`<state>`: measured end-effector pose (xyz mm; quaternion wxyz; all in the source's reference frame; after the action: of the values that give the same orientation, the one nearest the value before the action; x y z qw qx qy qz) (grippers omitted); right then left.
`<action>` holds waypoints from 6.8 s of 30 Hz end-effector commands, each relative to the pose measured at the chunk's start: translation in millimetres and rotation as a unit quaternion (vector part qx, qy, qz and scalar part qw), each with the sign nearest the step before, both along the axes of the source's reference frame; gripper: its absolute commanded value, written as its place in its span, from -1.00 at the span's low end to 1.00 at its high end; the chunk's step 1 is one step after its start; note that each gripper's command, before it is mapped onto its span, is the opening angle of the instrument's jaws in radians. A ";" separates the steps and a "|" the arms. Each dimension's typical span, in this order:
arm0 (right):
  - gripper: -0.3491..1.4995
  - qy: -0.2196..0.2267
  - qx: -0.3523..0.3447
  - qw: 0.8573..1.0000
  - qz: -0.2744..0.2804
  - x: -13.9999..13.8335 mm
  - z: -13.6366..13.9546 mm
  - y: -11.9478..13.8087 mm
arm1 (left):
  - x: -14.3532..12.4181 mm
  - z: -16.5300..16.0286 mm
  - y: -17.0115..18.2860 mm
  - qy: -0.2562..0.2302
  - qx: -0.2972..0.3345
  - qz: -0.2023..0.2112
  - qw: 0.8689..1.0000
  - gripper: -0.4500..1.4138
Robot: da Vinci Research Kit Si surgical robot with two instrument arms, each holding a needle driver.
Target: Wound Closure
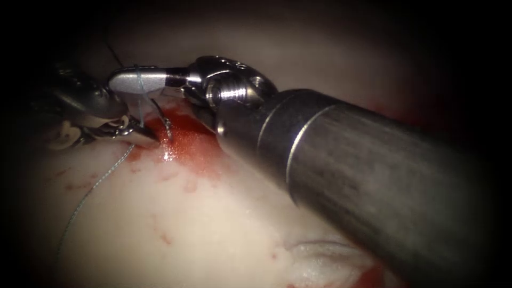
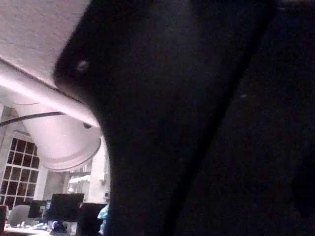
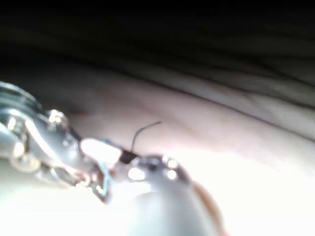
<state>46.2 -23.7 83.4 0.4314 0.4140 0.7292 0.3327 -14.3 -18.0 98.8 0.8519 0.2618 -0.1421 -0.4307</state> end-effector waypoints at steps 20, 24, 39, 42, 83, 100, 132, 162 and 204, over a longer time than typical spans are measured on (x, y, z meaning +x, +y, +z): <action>-1.00 -0.337 -0.175 0.925 -0.015 1.8 0.3 -0.5 | -1.2 -0.7 0.8 0.051 -0.004 -0.078 0.996 -1.00; -1.00 -0.419 -0.216 0.880 -0.048 1.5 1.4 -1.5 | 0.0 -0.4 1.7 0.097 -0.063 -0.020 0.993 -1.00; -1.00 -0.469 -0.212 0.857 -0.035 2.9 1.4 -1.1 | -1.0 0.3 0.6 0.123 -0.080 0.106 0.984 -1.00; -1.00 -0.478 -0.206 0.854 -0.021 3.0 1.8 -0.6 | -1.2 0.2 0.5 0.117 -0.079 0.123 0.982 -1.00; -1.00 -0.609 -0.162 0.776 -0.005 5.6 4.7 -1.6 | -2.5 0.5 0.4 0.144 -0.088 0.129 0.977 -1.00; -1.00 -0.471 -0.093 0.875 -0.061 -0.6 0.0 -0.3 | -1.2 0.7 1.0 0.150 -0.089 0.124 0.977 -1.00; -1.00 -0.156 -0.388 0.859 -0.296 -6.8 1.8 -0.1 | 4.8 2.4 4.8 0.303 -0.149 -0.007 0.941 -1.00; -1.00 0.041 -0.707 0.609 -0.356 -2.1 -1.5 -7.6 | -0.5 8.0 7.1 0.542 -0.270 0.118 0.787 -1.00; -1.00 0.038 -0.696 0.629 -0.344 -2.5 -1.3 -10.6 | -5.9 9.4 11.6 0.595 -0.255 0.082 0.758 -1.00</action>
<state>43.0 -35.3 82.1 0.6470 0.2262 0.5638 -0.4609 -19.7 -7.7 108.8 0.8323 -0.2597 0.3134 -0.3763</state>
